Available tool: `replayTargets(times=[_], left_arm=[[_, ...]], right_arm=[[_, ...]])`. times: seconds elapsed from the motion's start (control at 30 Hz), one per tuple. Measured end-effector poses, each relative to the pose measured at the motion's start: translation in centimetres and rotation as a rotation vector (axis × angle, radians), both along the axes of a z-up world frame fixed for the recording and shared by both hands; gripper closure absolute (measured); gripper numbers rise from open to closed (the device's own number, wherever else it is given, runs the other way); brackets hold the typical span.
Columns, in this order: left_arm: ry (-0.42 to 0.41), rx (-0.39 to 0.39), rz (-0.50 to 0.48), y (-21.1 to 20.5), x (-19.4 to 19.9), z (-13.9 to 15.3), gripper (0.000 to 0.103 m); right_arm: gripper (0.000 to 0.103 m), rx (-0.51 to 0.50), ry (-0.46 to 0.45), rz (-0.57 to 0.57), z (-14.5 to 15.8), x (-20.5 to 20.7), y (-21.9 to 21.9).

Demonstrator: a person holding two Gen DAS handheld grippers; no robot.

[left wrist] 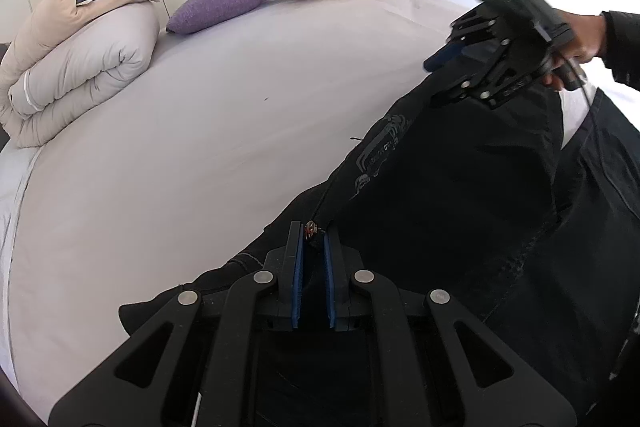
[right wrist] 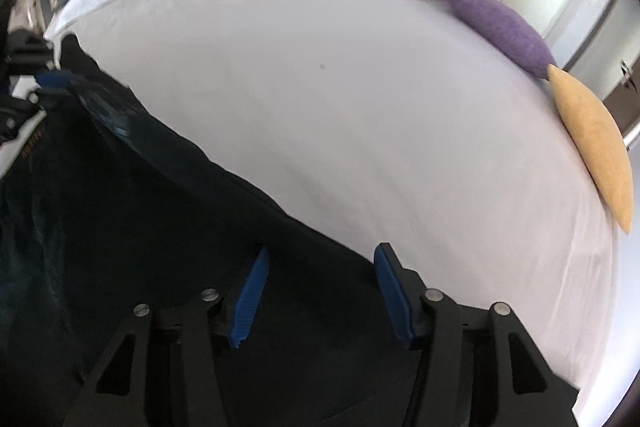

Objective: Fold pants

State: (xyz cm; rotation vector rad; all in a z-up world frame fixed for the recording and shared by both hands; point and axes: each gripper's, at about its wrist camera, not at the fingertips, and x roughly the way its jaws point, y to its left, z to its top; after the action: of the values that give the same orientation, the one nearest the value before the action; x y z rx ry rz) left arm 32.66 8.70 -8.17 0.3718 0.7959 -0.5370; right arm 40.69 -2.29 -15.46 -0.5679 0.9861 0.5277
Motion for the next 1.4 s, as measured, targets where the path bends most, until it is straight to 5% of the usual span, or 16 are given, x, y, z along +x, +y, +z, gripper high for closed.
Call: replayTargets(times=[0.1, 0.17, 0.27, 0.97, 1.2, 1.4], left_arm=[[-0.004, -0.001, -0.006, 0.1, -0.3, 0.1, 0.095], [-0.006, 0.004, -0.010, -0.1, -0.3, -0.1, 0.095], [-0.007, 0.003, -0.008, -0.1, -0.2, -0.2, 0.095], [0.028, -0.053, 0.011, 0.0, -4.7, 0.5, 0.095], [0.043, -0.045, 0.000, 0.6, -8.9, -0.4, 0.095], [0.060, -0.006, -0.070, 1.8, -15.0, -1.8, 0.095]], right_arm=[[0.057, -0.004, 0.034, -0.005, -0.3, 1.3, -0.3], [0.077, -0.007, 0.060, -0.002, -0.3, 1.6, -0.4], [0.090, -0.007, 0.044, 0.018, 0.1, 0.9, -0.5], [0.096, 0.314, 0.070, -0.229, 2.2, -6.4, 2.2], [0.097, 0.034, -0.133, 0.029, 2.9, -14.7, 6.4], [0.097, -0.311, -0.320, 0.208, -0.3, -24.5, 7.0]])
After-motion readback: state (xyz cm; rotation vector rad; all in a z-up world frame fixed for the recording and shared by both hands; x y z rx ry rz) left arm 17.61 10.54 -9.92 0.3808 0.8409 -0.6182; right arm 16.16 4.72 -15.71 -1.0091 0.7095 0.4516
